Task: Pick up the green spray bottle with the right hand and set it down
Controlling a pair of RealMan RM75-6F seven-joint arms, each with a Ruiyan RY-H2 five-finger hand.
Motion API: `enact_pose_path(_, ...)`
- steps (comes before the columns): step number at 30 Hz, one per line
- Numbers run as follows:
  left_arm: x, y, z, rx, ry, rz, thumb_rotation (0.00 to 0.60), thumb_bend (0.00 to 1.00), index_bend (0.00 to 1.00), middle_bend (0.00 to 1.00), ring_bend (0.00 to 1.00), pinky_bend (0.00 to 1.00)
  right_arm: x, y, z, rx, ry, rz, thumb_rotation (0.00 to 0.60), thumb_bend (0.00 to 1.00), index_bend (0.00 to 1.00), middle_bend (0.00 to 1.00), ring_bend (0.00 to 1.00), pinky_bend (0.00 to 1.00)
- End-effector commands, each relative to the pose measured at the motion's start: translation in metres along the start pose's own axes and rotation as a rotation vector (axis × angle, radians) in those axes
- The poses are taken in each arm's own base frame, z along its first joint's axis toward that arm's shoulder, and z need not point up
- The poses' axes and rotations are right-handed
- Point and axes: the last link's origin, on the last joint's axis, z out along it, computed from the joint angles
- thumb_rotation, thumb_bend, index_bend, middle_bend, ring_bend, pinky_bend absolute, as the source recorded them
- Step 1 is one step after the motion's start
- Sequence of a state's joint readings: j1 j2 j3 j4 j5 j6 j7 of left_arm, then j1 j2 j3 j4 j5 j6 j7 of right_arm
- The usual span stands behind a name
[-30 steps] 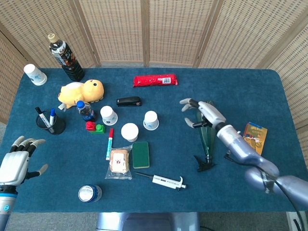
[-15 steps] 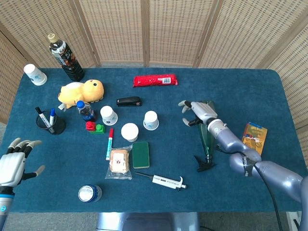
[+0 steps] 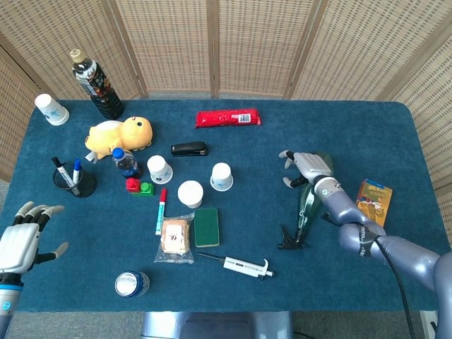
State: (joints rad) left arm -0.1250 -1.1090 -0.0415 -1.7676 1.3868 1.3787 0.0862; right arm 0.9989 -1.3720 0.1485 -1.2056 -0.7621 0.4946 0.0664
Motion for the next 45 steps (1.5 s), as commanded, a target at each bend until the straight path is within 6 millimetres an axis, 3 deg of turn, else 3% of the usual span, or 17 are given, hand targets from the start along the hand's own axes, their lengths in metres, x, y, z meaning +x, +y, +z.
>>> enact_pose_path(1,0.000,0.001,0.000,-0.006,0.003,-0.002,0.600,0.28,0.21,0.28,0.20,0.08,0.008,-0.016,-0.007,0.055,0.042,0.103,0.600,0.40,0.17,0.35,0.25,0.21)
enact_pose_path(7,0.001,0.003,-0.001,-0.015,0.010,-0.003,0.599,0.28,0.21,0.28,0.20,0.08,0.035,-0.040,-0.028,0.217,0.172,0.241,0.600,0.39,0.17,0.34,0.23,0.21)
enact_pose_path(9,0.001,0.002,-0.003,-0.011,0.012,-0.003,0.600,0.28,0.21,0.28,0.20,0.08,0.045,-0.035,-0.039,0.258,0.228,0.273,0.600,0.39,0.17,0.34,0.22,0.21)
enact_pose_path(13,0.002,0.000,-0.006,-0.004,0.012,-0.001,0.600,0.28,0.21,0.28,0.20,0.08,0.047,-0.006,-0.059,0.260,0.275,0.110,0.600,0.39,0.16,0.33,0.18,0.20)
enact_pose_path(20,0.003,-0.001,-0.006,-0.005,0.006,0.004,0.600,0.28,0.21,0.28,0.20,0.08,0.031,0.043,-0.106,0.252,0.282,-0.215,0.600,0.35,0.15,0.30,0.12,0.17)
enact_pose_path(27,0.006,0.005,-0.005,-0.016,0.003,0.003,0.599,0.28,0.21,0.28,0.20,0.08,0.016,0.063,-0.130,0.274,0.275,-0.371,0.600,0.32,0.16,0.29,0.09,0.16)
enact_pose_path(38,0.008,0.009,-0.008,-0.020,-0.009,0.001,0.600,0.28,0.21,0.28,0.20,0.08,-0.027,0.074,-0.138,0.342,0.202,-0.531,0.600,0.28,0.16,0.25,0.06,0.14)
enact_pose_path(45,0.012,0.008,-0.011,-0.011,-0.004,-0.001,0.600,0.28,0.21,0.28,0.20,0.07,-0.040,0.075,-0.134,0.394,0.196,-0.593,0.600,0.27,0.17,0.25,0.06,0.14)
